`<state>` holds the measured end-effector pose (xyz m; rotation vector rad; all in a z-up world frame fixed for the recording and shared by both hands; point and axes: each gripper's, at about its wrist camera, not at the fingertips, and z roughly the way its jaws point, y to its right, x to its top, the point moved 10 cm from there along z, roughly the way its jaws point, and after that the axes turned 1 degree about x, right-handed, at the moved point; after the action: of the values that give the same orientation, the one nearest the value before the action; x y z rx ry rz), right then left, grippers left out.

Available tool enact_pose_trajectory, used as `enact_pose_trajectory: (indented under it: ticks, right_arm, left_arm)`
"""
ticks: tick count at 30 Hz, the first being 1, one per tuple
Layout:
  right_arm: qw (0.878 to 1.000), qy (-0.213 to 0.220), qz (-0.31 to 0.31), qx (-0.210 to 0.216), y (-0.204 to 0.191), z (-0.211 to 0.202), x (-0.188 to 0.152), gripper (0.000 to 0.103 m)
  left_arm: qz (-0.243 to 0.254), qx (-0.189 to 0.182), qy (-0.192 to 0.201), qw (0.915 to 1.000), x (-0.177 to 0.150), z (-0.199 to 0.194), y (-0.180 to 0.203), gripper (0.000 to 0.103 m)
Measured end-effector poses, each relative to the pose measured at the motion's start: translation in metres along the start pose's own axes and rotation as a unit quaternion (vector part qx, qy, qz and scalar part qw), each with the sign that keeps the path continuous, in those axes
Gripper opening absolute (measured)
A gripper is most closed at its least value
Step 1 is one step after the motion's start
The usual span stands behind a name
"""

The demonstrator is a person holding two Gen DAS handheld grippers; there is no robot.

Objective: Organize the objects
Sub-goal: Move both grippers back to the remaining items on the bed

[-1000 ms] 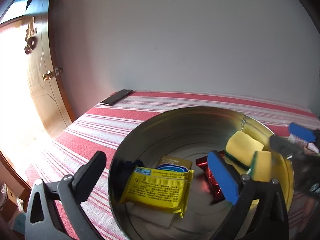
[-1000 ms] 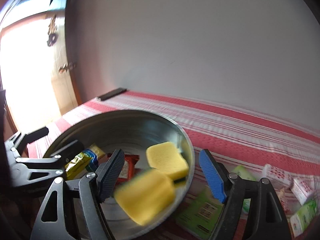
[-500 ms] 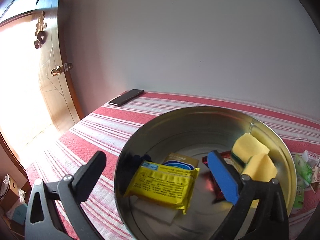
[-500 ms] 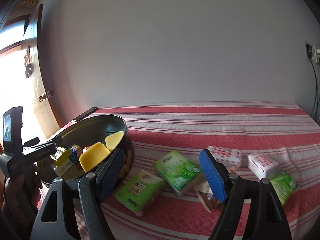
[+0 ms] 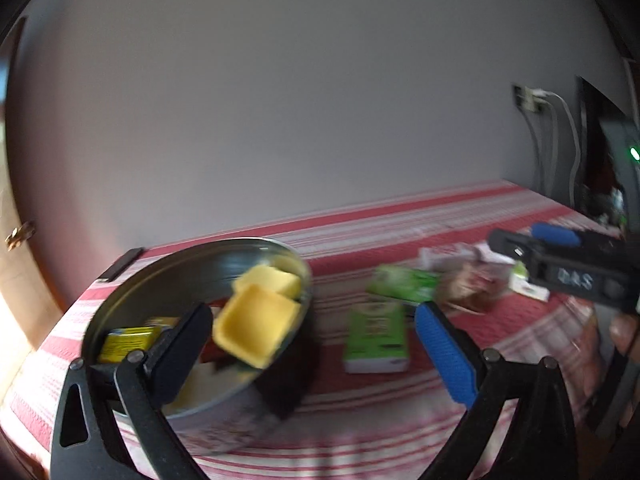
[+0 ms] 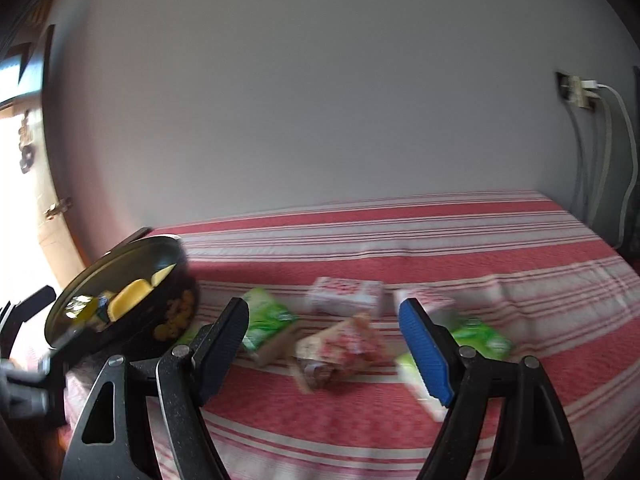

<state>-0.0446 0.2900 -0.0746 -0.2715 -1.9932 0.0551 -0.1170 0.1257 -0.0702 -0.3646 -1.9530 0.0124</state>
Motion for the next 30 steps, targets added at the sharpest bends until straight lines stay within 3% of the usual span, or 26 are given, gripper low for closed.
enact_pose_trajectory:
  ticks: [4,11,16,22,30]
  right_arm:
    - [1.0,-0.004,0.024,-0.015,0.024,-0.005,0.0,0.08]
    - [0.997,-0.032,0.062,-0.03,0.048,0.001,-0.008,0.081]
    - [0.993,-0.071,0.046,-0.087,0.072,0.006,-0.02,0.081]
    - [0.988,-0.119,0.045,-0.089,0.079,0.019,-0.032,0.081]
    - [0.986,-0.127,0.032,-0.104,0.078,0.02,-0.034,0.084]
  left_arm:
    - [0.035,-0.035,-0.016,0.9987,-0.005,0.005,0.035,0.102]
    - [0.043,-0.092,-0.104,0.9894,-0.026,0.041,0.063,0.087]
    - [0.021,-0.102,-0.147,0.9836,-0.037,0.059,0.06,0.086]
    - [0.014,-0.107,-0.178,0.9781,-0.044,0.069,0.062,0.086]
    - [0.034,-0.102,-0.183,0.9773,-0.048,0.071,0.067,0.086]
